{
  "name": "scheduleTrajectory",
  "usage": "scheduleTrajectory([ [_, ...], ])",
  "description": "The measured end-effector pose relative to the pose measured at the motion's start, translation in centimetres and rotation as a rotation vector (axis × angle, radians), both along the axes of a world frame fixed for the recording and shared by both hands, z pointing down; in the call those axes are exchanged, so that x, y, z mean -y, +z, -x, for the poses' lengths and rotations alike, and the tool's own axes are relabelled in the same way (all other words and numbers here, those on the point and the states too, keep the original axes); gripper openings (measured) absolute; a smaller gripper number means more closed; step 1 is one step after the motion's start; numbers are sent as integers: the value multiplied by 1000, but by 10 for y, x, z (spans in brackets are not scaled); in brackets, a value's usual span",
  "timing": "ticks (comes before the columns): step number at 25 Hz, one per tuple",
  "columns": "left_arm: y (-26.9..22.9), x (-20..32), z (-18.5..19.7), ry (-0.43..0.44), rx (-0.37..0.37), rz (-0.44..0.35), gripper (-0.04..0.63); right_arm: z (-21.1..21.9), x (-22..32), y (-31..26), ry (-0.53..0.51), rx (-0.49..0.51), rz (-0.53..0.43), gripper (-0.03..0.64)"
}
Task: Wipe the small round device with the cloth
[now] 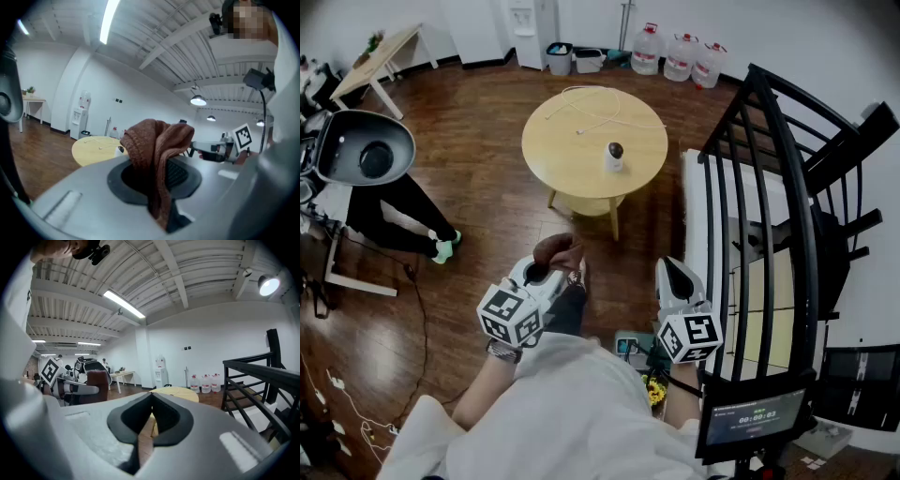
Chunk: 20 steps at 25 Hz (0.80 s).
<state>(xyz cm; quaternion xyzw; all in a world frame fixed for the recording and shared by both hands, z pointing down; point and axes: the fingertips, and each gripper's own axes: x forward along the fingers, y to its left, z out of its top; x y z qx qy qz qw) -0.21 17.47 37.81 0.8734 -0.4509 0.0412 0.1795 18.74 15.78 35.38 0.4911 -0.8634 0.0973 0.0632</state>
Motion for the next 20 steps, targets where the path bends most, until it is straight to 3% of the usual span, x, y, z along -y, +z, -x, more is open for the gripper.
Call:
scheduleTrajectory([
  [7,27,55,18,-26,-46,55,77,0,39,19,47,-19,50,3],
  [15,19,149,33,43,-25,46,77,20,129,29,74,-73,113,3],
  [20,12,195,43,95,-55,47,77,42,176,38,72,-116,145,3],
])
